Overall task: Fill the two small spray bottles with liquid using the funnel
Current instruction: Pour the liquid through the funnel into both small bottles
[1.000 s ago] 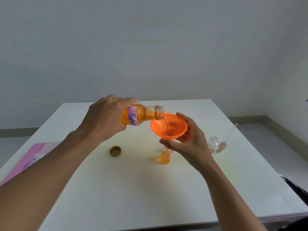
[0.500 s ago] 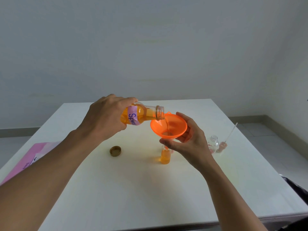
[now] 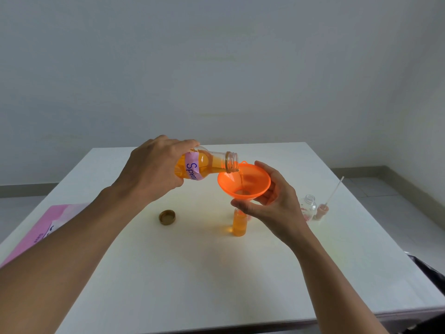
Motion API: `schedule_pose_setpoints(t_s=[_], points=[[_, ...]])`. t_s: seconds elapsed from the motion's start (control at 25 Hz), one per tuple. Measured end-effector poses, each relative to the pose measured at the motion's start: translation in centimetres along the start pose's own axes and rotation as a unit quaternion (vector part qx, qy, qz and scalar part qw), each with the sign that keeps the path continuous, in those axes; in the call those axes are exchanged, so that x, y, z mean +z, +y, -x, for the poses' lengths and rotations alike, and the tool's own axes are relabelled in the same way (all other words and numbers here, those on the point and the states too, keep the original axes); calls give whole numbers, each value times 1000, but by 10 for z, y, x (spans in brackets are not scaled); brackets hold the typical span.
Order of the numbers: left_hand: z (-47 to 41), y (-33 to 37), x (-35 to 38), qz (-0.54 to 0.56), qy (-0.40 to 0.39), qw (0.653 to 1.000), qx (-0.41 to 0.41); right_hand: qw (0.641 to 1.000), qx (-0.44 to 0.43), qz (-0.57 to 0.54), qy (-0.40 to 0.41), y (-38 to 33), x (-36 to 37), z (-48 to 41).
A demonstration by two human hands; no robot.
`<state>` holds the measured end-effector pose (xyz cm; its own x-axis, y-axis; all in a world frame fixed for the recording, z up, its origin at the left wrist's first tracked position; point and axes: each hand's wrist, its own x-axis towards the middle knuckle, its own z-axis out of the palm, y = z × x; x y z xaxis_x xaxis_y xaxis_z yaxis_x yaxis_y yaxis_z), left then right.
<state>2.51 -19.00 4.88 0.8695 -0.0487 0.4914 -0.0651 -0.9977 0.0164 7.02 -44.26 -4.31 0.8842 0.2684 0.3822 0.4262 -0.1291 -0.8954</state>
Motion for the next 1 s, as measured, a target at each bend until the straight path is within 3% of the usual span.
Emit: schedule_pose_setpoints(t_s=[0.24,1.0], points=[[2,0,1,16,-11,1000,-17,1000,-1,-6,0,2,0,-1],[33,8,32,223,-11,963,-152,1000,-17,4,13,0,2,-7]])
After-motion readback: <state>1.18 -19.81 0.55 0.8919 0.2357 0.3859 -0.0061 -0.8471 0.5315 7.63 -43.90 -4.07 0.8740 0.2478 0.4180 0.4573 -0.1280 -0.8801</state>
